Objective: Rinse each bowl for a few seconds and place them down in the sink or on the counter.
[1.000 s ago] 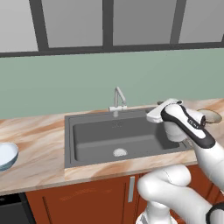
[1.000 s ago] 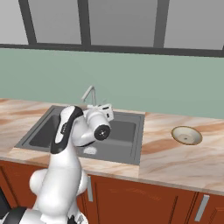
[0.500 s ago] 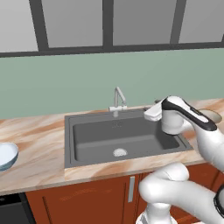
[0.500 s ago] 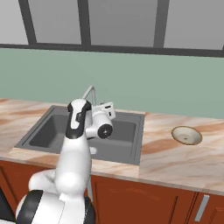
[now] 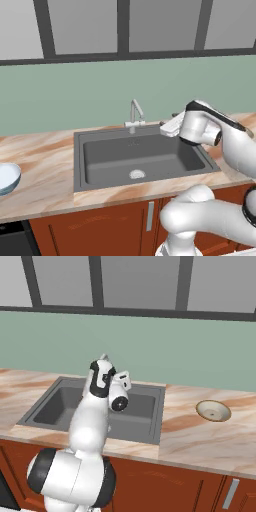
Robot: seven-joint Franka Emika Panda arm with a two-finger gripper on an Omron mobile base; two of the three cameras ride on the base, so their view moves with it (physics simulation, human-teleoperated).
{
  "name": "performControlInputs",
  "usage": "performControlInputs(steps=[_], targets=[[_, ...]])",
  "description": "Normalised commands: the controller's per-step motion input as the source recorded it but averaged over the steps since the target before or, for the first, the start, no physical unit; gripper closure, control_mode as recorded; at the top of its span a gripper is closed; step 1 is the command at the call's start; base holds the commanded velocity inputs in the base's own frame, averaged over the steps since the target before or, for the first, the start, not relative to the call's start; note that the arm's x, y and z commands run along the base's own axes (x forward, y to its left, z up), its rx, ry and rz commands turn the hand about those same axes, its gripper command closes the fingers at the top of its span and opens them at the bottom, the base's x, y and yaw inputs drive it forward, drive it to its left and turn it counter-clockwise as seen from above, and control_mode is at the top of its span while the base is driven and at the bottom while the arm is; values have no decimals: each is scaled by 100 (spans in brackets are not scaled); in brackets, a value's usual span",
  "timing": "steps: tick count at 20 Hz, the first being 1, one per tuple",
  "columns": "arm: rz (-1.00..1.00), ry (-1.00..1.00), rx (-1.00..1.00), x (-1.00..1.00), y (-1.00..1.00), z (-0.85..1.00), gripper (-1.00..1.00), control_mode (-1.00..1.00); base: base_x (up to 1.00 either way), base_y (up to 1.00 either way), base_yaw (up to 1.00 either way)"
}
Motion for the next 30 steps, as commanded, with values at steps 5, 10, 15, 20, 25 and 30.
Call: performControlInputs(steps=[5,10,15,20,25,30], targets=[[-3,0,-3,28,21,-10,-100,-100,0,0,0],[-2,0,-1,33,6,-10,-100,-100,0,0,0],[-1,0,0,30,-4,-9,-100,-100,0,0,0],[0,-1,0,27,-8,-8,-100,-100,0,0,0],[0,0,0,31,0,-1,-100,-100,0,0,0],[-1,0,0,32,0,-2,-100,-100,0,0,0]])
